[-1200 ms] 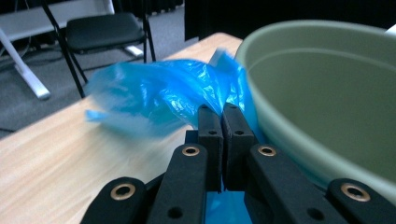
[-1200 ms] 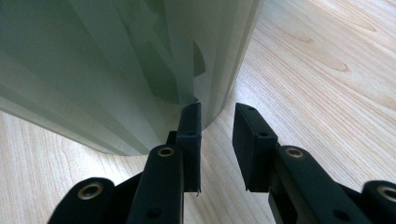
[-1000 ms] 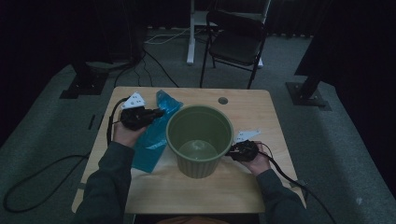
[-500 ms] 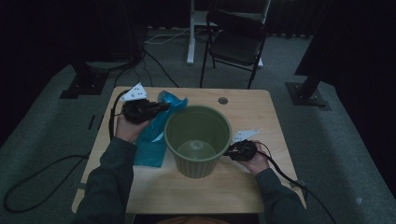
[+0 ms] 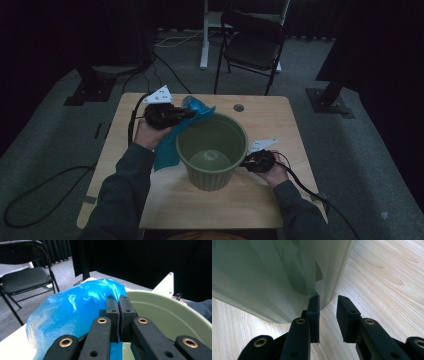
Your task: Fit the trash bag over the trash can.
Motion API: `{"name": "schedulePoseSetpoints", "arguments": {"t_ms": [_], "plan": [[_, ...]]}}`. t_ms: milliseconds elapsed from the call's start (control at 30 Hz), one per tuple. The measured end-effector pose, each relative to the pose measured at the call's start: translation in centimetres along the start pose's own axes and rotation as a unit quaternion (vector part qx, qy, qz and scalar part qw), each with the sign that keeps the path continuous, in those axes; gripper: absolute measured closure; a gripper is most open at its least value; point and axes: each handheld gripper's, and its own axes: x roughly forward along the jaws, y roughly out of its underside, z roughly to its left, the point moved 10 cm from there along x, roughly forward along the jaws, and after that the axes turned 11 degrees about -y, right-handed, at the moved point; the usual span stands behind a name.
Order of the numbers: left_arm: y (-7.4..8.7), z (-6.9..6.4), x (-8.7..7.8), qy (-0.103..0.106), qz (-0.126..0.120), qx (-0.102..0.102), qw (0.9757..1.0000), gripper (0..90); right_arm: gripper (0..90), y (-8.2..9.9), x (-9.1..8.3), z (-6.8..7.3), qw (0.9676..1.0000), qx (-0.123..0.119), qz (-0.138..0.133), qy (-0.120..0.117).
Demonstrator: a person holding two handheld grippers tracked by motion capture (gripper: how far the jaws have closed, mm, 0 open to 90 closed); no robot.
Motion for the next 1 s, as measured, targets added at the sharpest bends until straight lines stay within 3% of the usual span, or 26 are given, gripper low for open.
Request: {"name": "schedulePoseSetpoints", "arguments": {"t_ms": [267, 533, 700, 767, 1000], "plan": [[-1.3, -1.5, 1.3, 0.022, 0.009, 0.019, 0.9995, 88.2, 72.6, 0.0, 0.0, 0.0, 1.0, -0.001, 0.0, -0.001], [-3.3, -3.9, 2.6, 0.046, 0.009, 0.047, 0.9978, 88.1, 72.6, -0.1, -0.1, 0.0, 1.0, 0.0, -0.001, -0.002], [-3.8, -5.1, 3.2, 0.058, 0.008, 0.054, 0.9968, 88.1, 72.6, -0.1, -0.2, 0.1, 1.0, -0.001, -0.002, -0.002], [-4.1, -6.2, 3.6, 0.072, 0.009, 0.06, 0.9955, 88.1, 72.6, -0.1, -0.3, 0.0, 1.0, -0.003, -0.002, 0.0], [-4.4, -7.6, 4.8, 0.087, 0.016, 0.07, 0.9936, 88.1, 72.6, -0.2, -0.5, 0.0, 1.0, -0.004, -0.004, 0.002]]}}
